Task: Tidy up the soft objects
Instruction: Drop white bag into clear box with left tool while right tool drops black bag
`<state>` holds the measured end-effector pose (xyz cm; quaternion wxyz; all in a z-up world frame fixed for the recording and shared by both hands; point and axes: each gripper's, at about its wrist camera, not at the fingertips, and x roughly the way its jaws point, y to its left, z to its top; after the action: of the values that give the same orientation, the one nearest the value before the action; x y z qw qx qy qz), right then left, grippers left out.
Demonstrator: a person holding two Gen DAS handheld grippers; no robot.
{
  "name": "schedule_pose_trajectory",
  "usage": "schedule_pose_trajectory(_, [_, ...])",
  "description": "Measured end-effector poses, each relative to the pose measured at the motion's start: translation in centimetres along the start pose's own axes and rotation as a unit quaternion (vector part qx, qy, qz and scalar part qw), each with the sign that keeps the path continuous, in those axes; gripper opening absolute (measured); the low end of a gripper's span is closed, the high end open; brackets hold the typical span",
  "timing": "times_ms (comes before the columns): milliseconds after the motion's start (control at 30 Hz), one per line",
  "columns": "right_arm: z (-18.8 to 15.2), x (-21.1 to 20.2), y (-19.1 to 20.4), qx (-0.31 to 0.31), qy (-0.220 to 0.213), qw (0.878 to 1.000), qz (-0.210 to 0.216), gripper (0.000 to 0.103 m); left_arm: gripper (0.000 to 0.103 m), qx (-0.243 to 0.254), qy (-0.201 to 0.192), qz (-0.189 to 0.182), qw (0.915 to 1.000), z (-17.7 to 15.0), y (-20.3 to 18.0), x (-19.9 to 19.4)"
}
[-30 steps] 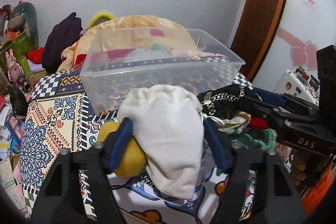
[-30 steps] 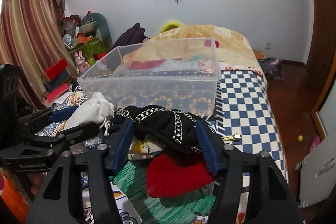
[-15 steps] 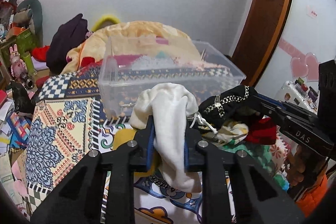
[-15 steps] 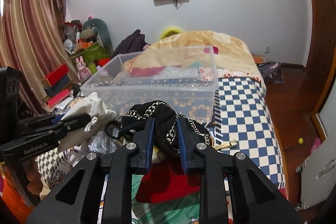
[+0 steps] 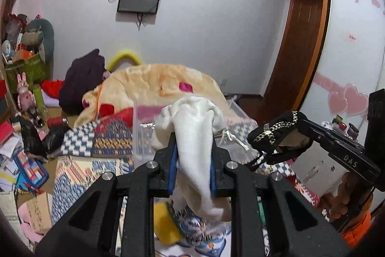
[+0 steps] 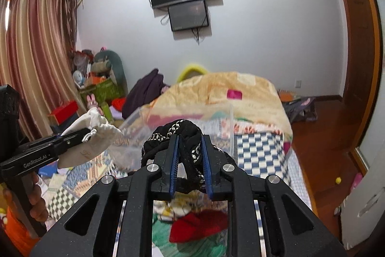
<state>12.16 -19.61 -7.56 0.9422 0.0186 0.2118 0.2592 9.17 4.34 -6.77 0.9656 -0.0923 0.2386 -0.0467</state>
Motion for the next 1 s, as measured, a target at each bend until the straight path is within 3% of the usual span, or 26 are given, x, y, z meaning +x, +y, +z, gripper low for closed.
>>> schedule_pose_trajectory(267, [2.1, 1.0, 0.5, 0.001, -0.031, 1.000, 0.000, 0.017, 0.021, -0.008, -0.015, 0.000, 0.9999, 3.2, 1.3, 1.7])
schedule_pose_trajectory(467, [3.0, 2.9, 1.4, -0.011, -0.031, 0.999, -0.006, 0.017, 0.021, -0.008, 0.006, 0.022, 0.9997, 4.2, 1.8, 4.8])
schedule_pose_trajectory(767, [3.1, 7.2, 1.3, -0.030, 0.016, 0.999, -0.020, 0.017, 0.021, 0.002, 0.066, 0.048, 0.9967, 3.8, 2.4, 10.0])
schedule_pose_trajectory(1000, [1.8, 10.3, 1.0, -0.044, 0.076, 0.996, -0.031, 0.017, 0.021, 0.020, 0.127, 0.053, 0.9903, 2.5, 2.4, 14.0])
